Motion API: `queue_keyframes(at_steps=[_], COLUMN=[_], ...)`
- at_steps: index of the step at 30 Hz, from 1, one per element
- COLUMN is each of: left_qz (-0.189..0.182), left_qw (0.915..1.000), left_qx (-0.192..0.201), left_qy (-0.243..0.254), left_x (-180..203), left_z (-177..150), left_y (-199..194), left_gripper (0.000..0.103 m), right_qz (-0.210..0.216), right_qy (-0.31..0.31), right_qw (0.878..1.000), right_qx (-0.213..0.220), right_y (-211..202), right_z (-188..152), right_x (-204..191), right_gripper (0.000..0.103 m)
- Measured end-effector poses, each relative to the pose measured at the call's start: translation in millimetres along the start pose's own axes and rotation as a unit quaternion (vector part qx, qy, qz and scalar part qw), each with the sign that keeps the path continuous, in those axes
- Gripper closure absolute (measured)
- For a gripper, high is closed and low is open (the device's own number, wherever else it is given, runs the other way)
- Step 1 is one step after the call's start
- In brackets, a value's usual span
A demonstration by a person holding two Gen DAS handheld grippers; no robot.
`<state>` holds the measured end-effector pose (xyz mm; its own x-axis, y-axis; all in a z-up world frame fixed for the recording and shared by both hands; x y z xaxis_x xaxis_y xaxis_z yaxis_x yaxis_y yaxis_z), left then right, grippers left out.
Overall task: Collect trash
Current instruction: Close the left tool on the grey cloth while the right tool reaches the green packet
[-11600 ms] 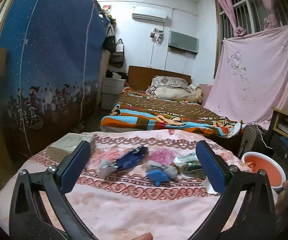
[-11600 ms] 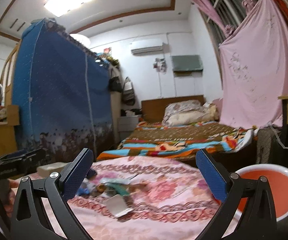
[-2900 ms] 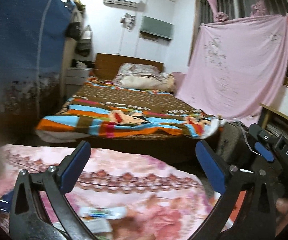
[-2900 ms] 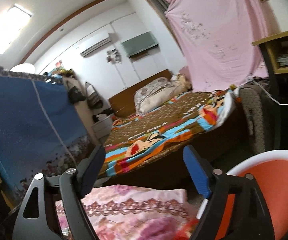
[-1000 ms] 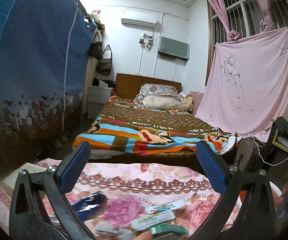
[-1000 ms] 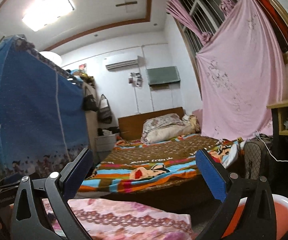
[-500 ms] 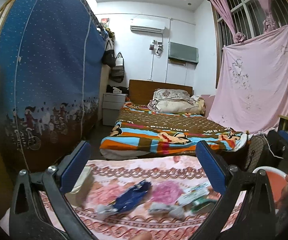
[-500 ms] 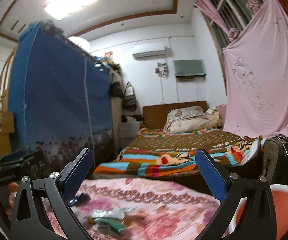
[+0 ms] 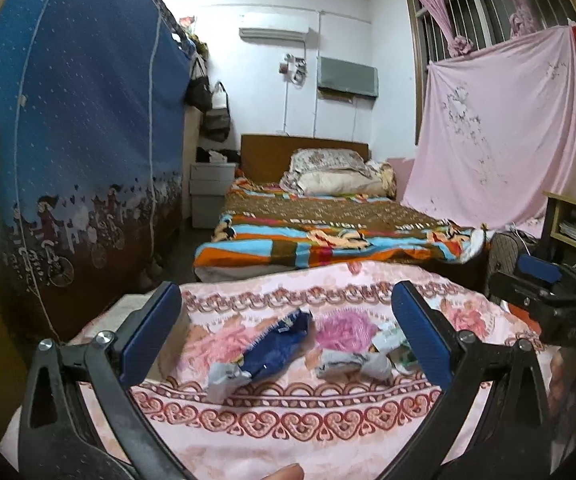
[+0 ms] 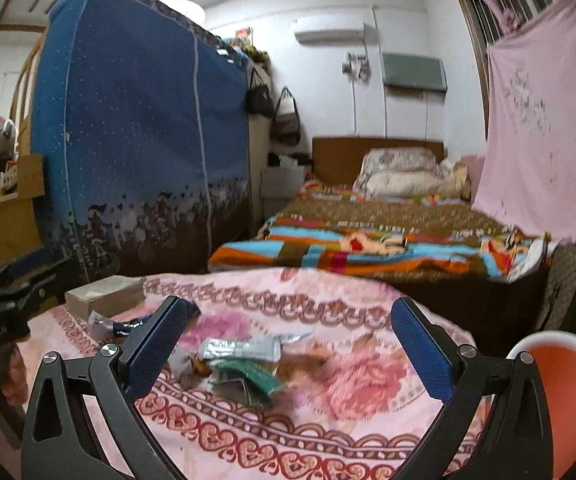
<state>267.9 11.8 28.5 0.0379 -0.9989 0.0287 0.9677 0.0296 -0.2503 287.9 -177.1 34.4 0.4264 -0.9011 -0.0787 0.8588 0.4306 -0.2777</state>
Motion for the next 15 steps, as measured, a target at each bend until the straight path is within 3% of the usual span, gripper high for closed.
queue_keyframes(at_steps=[5, 7, 15], left_qz=[-0.032, -0.046, -0.1], left_qw=[0.9985, 0.9962, 0.9797], left_qx=[-0.043, -0.071, -0.167], left_qy=[0.011, 0.02, 0.046], left_x=[12, 19, 41], left_z=[-9, -15, -46], left_y=[13, 21, 44], left_gripper=[0.013, 0.013, 0.034], right_qz=[0.013, 0.018, 0.044], right_qy=[0.026, 0.034, 0.08], right_qw=[0.998, 0.996, 0.984], right_qx=[-0.058, -0.079, -0.155], right_y=[16, 22, 43], right_z=[-17, -24, -49], right_x=[6, 7, 14], right_gripper=[0.004, 0.016, 0.037])
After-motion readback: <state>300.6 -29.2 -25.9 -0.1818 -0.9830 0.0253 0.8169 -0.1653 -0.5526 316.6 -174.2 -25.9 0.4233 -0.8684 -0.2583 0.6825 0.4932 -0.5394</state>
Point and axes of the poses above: each gripper's, at about its wrist camera, not at the fingertips, and y roughly the way its jaws point, x to its right, z to its top, the point moved 8 cm from there along y, roughly the way its jaws point, and after that the axes turned 7 degrees about z, right-handed, at the moved point
